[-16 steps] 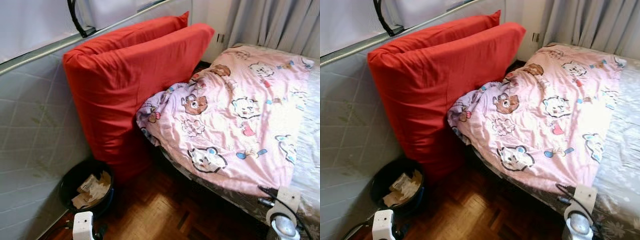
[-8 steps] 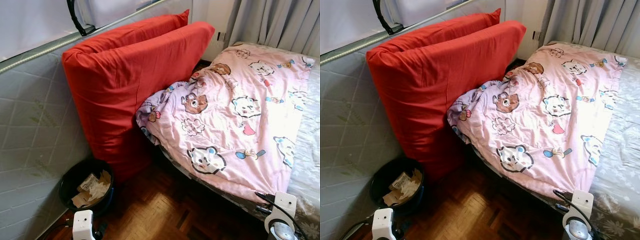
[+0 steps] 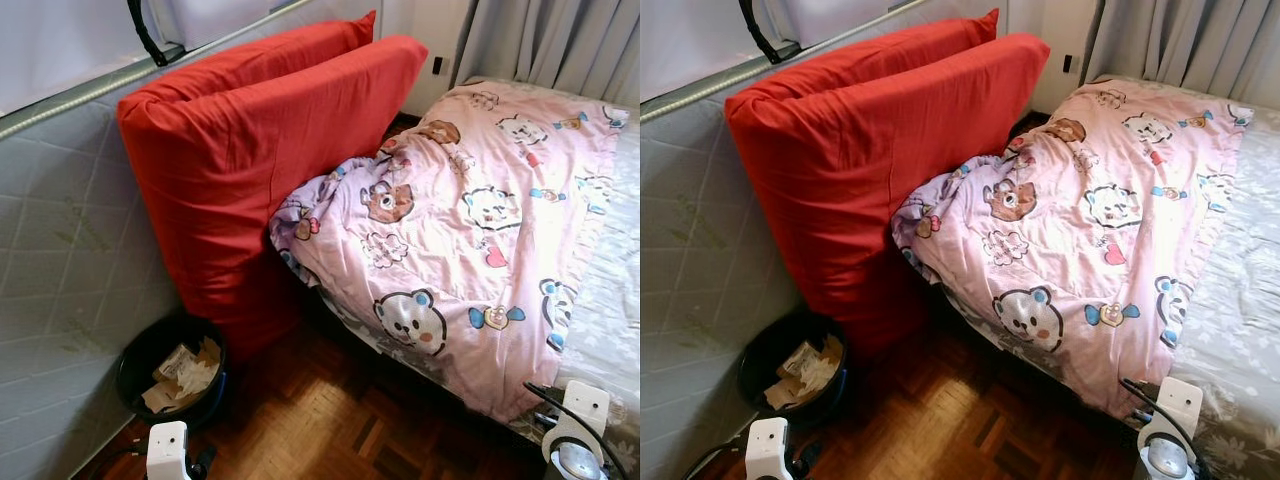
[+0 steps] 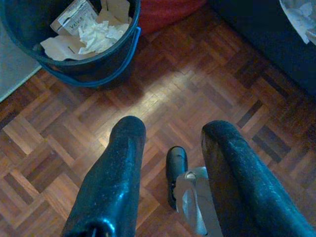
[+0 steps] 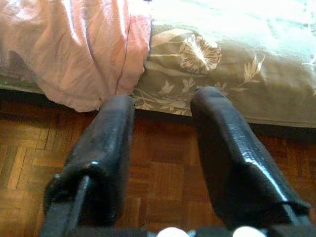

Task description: Clean up the room

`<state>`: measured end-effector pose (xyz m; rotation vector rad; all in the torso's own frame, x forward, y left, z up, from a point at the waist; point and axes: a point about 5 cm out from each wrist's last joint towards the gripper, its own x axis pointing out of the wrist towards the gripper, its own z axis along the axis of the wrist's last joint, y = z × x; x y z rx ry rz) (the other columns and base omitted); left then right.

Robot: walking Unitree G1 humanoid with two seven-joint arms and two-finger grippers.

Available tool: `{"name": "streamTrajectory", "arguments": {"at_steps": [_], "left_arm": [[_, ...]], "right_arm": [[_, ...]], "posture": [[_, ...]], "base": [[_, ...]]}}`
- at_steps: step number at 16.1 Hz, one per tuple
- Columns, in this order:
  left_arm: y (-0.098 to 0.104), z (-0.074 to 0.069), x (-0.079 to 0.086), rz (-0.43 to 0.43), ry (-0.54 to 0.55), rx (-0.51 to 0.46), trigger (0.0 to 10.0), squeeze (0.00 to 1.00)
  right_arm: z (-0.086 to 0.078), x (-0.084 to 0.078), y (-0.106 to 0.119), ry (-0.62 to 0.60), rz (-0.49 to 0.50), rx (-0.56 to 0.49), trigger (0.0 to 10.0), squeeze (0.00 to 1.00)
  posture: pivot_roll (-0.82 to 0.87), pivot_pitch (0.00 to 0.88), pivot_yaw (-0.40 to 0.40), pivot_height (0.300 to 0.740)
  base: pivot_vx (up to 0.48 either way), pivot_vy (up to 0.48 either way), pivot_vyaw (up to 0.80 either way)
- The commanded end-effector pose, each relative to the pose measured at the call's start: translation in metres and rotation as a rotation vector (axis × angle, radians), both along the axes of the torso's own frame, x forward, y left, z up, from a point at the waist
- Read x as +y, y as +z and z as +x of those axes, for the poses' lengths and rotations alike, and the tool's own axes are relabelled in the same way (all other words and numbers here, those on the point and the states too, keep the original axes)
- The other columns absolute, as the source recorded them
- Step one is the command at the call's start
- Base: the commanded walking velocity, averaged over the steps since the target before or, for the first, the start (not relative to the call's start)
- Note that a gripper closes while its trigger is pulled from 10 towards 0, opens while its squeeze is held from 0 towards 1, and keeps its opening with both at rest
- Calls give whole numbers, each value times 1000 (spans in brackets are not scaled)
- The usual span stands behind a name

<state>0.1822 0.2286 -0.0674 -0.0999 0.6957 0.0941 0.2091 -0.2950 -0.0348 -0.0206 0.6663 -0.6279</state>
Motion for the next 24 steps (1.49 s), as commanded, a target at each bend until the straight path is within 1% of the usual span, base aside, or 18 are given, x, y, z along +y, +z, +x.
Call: {"name": "streamTrajectory", "arguments": {"at_steps": [1, 2, 3, 4, 5, 6, 7, 8, 9, 11, 14, 15, 18, 22, 24], "left_arm": [[-1, -3, 2, 9, 4, 2, 10000, 0], [-1, -3, 2, 7, 3, 6, 10000, 0], [-1, -3, 1, 5, 1, 14, 10000, 0], [-2, -3, 0, 4, -1, 24, 10000, 0], [-3, -2, -1, 4, -1, 33, 10000, 0], [-4, -3, -2, 5, -1, 50, 10000, 0], [-5, -3, -2, 8, 3, 70, 10000, 0], [-5, -2, -3, 9, 4, 80, 10000, 0], [-5, -2, -3, 9, 5, 83, 10000, 0], [-6, -1, -3, 12, 13, 97, 10000, 0], [-6, 1, -5, 10, 15, 107, 10000, 0], [-6, 2, -7, -5, 27, 114, 10000, 0], [-7, 2, -10, -17, 36, 127, 10000, 0], [-9, 0, -9, -23, 49, 146, 10000, 0], [-9, 1, -11, -20, 30, 153, 10000, 0]], "right_arm": [[-7, 4, -7, -1, 34, 24, 10000, 906], [-7, 10, -10, 30, 67, 26, 10000, 871], [-6, 22, -15, 98, 114, 37, 10000, 0], [-8, 34, -20, 162, 159, 51, 10000, 0], [-9, 41, -23, 190, 186, 57, 10000, 0], [-12, 52, -29, 235, 227, 71, 10000, 0], [-19, 70, -37, 299, 276, 115, 10000, 0], [-22, 79, -41, 338, 290, 141, 10000, 0], [-24, 80, -43, 334, 293, 150, 10000, 0], [-30, 84, -47, 288, 311, 164, 10000, 0], [-31, 85, -47, 294, 315, 172, 10000, 0], [-32, 85, -47, 287, 319, 168, 10000, 0], [-36, 84, -50, 287, 314, 196, 10000, 0], [-41, 85, -52, 276, 328, 197, 10000, 0], [-42, 85, -52, 273, 338, 196, 10000, 0]], "posture": [[76, 95, 36, 740], [71, 89, 35, 740], [63, 79, 29, 740], [61, 76, 28, 740], [56, 64, 21, 740], [56, 61, 19, 740], [45, 44, 16, 740], [47, 34, 14, 740], [49, 27, 11, 740], [51, 11, 7, 740], [40, 0, 6, 740], [38, 0, 6, 740], [34, 0, 6, 740], [35, 3, 5, 740], [31, 10, 8, 740]], "base": [[0, 0, 0], [0, 0, 0], [0, 0, 0], [0, 0, 0], [0, 0, 0], [0, 0, 0], [0, 0, 0], [0, 0, 0], [0, 0, 0], [0, 0, 0], [0, 0, 0], [0, 0, 0], [0, 0, 0], [0, 0, 0], [0, 0, 0]]}}
